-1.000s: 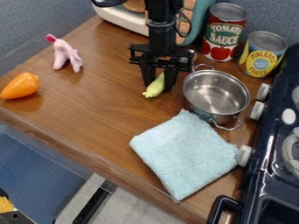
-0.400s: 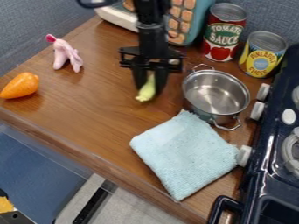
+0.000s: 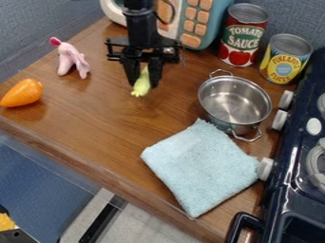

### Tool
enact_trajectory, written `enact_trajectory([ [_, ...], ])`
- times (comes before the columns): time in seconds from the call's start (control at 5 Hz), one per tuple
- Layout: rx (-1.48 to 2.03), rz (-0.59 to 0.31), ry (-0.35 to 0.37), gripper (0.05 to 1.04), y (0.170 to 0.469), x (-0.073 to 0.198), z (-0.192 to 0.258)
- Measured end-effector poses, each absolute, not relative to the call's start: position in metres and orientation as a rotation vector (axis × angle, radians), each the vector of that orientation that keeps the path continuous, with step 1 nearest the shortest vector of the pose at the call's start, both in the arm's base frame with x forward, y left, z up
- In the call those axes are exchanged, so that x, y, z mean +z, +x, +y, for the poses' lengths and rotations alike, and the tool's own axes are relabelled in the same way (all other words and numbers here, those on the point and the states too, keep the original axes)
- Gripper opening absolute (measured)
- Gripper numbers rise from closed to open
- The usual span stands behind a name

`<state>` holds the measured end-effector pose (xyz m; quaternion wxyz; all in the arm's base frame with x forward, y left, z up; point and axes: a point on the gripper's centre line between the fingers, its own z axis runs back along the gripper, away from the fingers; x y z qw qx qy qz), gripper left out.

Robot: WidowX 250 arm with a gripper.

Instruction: Move the spoon in the middle of the table

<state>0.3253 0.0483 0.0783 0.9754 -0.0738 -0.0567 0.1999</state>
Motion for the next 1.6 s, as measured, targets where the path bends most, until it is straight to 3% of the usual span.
enact_trajectory([
  [0.4, 0.637, -0.263, -0.214, 0.393, 0.284, 0.113, 0.051],
  [0.6, 0.795, -0.302, -0.217, 0.393, 0.272, 0.118, 0.037],
  [1.2, 1.340, -0.286, -0.257, 0.393, 0.249, 0.097, 0.029],
  [1.6, 1.424, -0.228, -0.251, 0.393, 0.236, 0.083, 0.028],
])
